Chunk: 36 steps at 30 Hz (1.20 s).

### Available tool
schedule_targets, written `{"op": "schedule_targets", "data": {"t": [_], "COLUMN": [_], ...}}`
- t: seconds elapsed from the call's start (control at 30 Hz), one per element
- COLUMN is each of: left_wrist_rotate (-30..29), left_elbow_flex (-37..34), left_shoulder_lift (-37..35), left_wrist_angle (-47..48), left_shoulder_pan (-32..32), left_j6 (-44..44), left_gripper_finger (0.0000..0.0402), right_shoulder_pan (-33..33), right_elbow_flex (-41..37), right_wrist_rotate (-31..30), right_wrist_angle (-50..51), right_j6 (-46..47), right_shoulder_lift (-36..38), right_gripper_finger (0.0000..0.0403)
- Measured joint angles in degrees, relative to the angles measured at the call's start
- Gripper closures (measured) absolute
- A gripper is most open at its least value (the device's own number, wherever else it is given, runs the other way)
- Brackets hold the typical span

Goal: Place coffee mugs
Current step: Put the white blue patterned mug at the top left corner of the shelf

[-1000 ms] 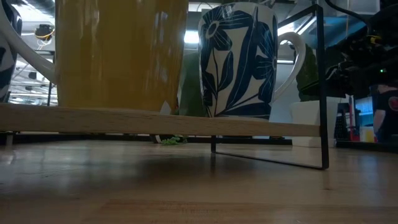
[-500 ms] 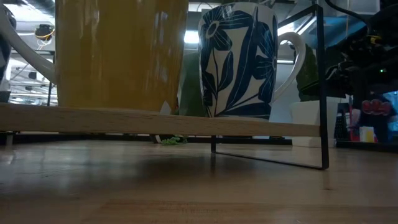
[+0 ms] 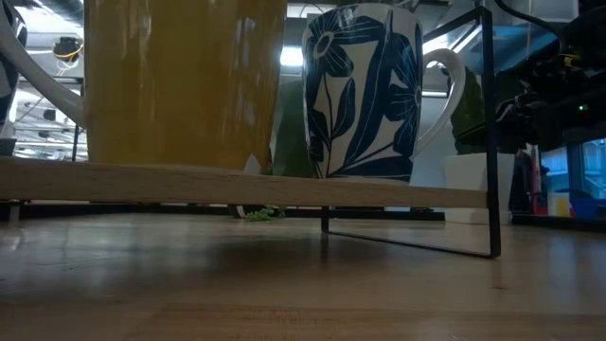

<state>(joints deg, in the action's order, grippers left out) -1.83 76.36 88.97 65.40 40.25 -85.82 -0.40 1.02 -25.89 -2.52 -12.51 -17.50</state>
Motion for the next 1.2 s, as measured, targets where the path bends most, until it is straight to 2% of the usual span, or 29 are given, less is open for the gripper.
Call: {"op": "schedule_targets", "data": {"t": [0.63, 1.03, 1.2], "left_wrist_rotate": [0.0, 2.1, 2.4], "left_elbow_flex": [0.0, 0.0, 0.0], "left_shoulder_lift": [0.0, 0.0, 0.0], "left_wrist_angle": [0.5, -1.7, -3.2], "left_shoulder_pan": [0.0, 0.0, 0.0], "left_j6": [2.4, 5.2, 6.5], "left_gripper_finger": [0.0357, 0.0357, 0.0336], "right_shoulder_pan": [0.0, 0.0, 0.0], "right_elbow_flex": [0.0, 0.0, 0.0], "right_wrist_rotate": [0.0, 0.0, 0.0], "right_wrist_angle": [0.0, 0.0, 0.0], "right_j6": [0.0, 0.0, 0.0], "right_shoulder_lift": [0.0, 0.0, 0.0], "right_gripper_finger": [0.026, 0.026, 0.026]}}
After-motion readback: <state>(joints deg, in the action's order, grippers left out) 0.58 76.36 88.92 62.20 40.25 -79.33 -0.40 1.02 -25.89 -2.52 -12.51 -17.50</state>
